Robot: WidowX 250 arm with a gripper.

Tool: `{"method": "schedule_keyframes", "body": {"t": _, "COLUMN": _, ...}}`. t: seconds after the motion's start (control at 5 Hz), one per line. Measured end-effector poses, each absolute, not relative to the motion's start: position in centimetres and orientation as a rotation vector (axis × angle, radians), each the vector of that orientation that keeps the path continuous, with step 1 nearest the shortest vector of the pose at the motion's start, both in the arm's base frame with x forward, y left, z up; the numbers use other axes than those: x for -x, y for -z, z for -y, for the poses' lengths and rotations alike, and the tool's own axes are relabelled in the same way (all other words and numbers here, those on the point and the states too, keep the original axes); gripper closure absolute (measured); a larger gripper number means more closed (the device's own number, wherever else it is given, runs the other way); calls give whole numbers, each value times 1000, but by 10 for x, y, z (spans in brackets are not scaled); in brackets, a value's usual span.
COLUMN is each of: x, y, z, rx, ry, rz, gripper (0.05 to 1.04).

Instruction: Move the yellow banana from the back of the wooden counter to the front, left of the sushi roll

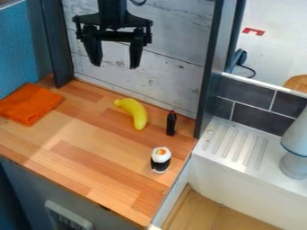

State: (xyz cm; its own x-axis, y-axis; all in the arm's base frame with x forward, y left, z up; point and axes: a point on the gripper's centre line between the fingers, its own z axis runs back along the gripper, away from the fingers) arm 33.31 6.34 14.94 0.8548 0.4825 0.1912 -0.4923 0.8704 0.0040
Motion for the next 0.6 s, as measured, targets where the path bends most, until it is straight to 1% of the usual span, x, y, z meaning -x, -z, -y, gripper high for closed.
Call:
{"method": "schedule_keyframes", "body": {"t": 0.2, "x": -332, "y": -138, "z": -62, "rx": -55, "ry": -511, "rz": 151, "gripper": 83}}
{"method": "schedule_keyframes", "body": {"t": 0.6, "x": -332, "y": -136, "z": -62, "rx": -54, "ry": -514, "rz": 147, "gripper": 83}}
